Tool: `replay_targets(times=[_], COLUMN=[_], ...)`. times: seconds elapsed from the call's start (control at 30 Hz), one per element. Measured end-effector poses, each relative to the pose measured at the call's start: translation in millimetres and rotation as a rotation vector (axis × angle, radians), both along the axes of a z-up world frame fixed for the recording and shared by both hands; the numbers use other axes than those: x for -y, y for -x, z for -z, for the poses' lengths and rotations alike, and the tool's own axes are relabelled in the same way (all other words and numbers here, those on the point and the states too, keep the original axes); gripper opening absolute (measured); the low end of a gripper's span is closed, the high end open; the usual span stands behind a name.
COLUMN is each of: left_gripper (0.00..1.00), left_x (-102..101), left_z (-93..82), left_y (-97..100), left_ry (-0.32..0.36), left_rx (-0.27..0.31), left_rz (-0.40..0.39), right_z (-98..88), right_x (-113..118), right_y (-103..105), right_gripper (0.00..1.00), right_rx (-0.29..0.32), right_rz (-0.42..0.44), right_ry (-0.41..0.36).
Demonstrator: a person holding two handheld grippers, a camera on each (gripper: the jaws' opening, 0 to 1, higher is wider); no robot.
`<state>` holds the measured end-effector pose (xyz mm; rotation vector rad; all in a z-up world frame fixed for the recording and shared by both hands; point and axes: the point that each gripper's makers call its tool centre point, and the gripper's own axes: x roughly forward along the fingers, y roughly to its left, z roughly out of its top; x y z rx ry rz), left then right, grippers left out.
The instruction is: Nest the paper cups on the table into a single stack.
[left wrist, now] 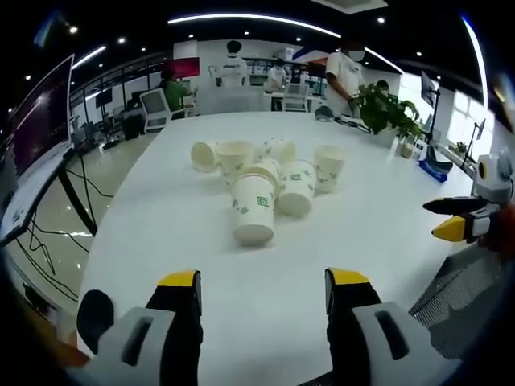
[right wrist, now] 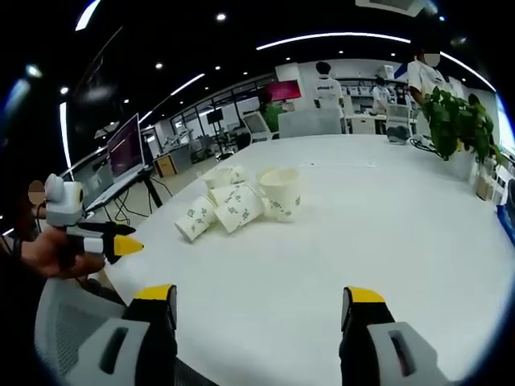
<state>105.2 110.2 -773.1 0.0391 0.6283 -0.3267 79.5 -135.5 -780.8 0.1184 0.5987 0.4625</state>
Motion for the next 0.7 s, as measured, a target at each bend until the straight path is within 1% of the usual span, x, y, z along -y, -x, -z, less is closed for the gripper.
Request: replay_targets(times=[0.13,0.3,0.5,0.7], left_gripper=[0.61,0.61,0.60,0.60], left_x=[-5.5,-10.2,-7.8,-6.1], left_z=[2.6,5.3,6.5,9.4], left_y=[-3.9,-5.2,-4.5,-5.1], left_ry=[0.007,0.019,0.022,0.021], left_rx=[0.001,-0.002,-0.004,-0.009], left_rz=[-0.009,-0.022,-0.016,-0.009], right_z=[-0.5,1.9,2.6,-1.1], right_x=[-2.4,-1.7,-4.3,-7.1], right_y=[0.7,2.4,5.7,5.2], right_gripper=[0.85,0.82,0.81,0.80], right_rx=[-0.001,-0.023,-0.038,-0.049], right_rz=[-0.008,-0.004,-0.002,-0.011], right_ry=[0.000,-0.014,-0.018,-0.021])
